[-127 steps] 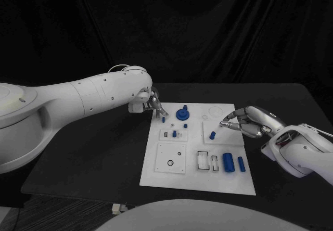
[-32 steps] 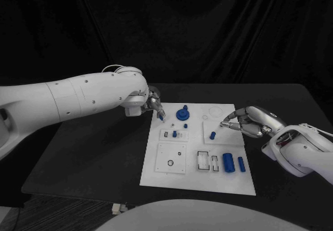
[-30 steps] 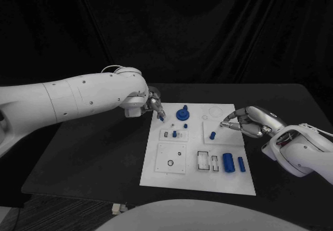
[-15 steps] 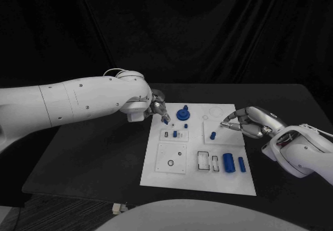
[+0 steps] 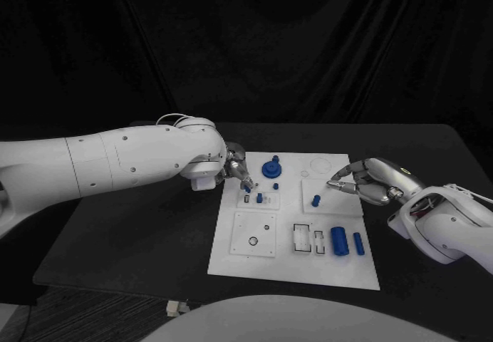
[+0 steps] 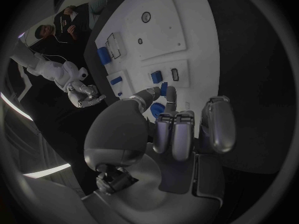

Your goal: Assemble the parts on the task board

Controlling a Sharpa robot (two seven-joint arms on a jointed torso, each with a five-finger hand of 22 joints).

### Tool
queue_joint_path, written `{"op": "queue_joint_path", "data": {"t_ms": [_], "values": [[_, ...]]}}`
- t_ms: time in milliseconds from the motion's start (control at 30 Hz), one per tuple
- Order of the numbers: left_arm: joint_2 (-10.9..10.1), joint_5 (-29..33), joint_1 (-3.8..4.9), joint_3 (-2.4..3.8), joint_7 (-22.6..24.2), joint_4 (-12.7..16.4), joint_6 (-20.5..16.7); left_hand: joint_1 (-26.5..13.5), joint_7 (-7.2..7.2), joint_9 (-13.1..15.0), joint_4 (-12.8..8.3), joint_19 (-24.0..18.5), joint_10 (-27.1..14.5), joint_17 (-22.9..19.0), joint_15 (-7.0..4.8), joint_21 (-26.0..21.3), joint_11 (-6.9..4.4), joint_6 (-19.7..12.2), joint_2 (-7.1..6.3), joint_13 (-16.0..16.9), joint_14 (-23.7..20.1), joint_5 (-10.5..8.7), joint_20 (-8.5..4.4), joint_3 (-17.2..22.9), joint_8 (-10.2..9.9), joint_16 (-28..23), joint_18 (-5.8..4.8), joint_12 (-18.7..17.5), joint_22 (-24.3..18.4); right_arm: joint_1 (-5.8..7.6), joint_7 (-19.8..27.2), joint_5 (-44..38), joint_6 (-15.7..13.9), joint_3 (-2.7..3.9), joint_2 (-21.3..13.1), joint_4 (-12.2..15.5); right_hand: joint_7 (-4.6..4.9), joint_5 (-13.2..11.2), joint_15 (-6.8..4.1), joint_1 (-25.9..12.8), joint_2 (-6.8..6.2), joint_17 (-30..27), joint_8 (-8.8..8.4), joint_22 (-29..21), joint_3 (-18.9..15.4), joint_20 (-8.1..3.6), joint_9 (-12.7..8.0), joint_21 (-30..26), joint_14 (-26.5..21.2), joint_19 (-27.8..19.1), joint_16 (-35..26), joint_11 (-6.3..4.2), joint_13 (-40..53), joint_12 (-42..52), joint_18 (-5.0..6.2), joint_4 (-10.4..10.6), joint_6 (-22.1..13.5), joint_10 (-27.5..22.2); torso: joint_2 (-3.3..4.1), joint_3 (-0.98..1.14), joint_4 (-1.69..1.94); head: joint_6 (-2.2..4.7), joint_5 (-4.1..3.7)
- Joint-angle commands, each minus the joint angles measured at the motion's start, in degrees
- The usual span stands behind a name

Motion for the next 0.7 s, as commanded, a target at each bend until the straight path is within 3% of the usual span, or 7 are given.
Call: {"op": "queue_joint_path", "data": {"t_ms": [33, 700], "values": [[-0.1, -0.5, -0.22, 0.07, 0.3, 0.4, -1.0, 0.2, -0.31, 0.1, -6.1, 0.7, 6.2, 15.1, 0.19, -0.4, 0.41, -0.3, 0.59, 15.1, 6.1, -0.15, 0.02, 6.3, 0.3, 0.2, 0.40, 0.2, 10.4, -0.11, -0.3, -0.1, -0.4, 0.03, 0.0, 0.1, 0.28, 0.2, -0.23, 0.1, 0.27, 7.6, -0.02, 9.9, -0.4, 0.00, -0.1, -0.4, 4.1, -0.2, -0.1, 0.04, 6.8, -0.3, 0.35, 0.1, 0.2, 3.8, -0.03, -0.01, 0.00, -0.01, 0.06], [-0.1, -1.1, -1.46, 0.06, 0.2, 0.4, -0.3, 0.1, -0.28, 0.2, -6.2, 0.6, 6.2, 15.1, 0.21, -0.7, 0.44, -0.4, 0.63, 15.1, 6.1, -0.16, 0.04, 6.5, 0.4, 0.2, 0.45, 0.2, 10.4, -0.11, -0.3, -0.1, -0.5, 0.03, 0.1, 0.2, 0.28, 0.2, -0.23, 0.1, 0.27, 7.6, -0.02, 9.9, -0.4, 0.00, -0.1, -0.4, 4.1, -0.2, -0.1, 0.04, 6.8, -0.3, 0.35, 0.1, 0.2, 3.8, -0.04, -0.01, 0.03, -0.01, -0.01]]}}
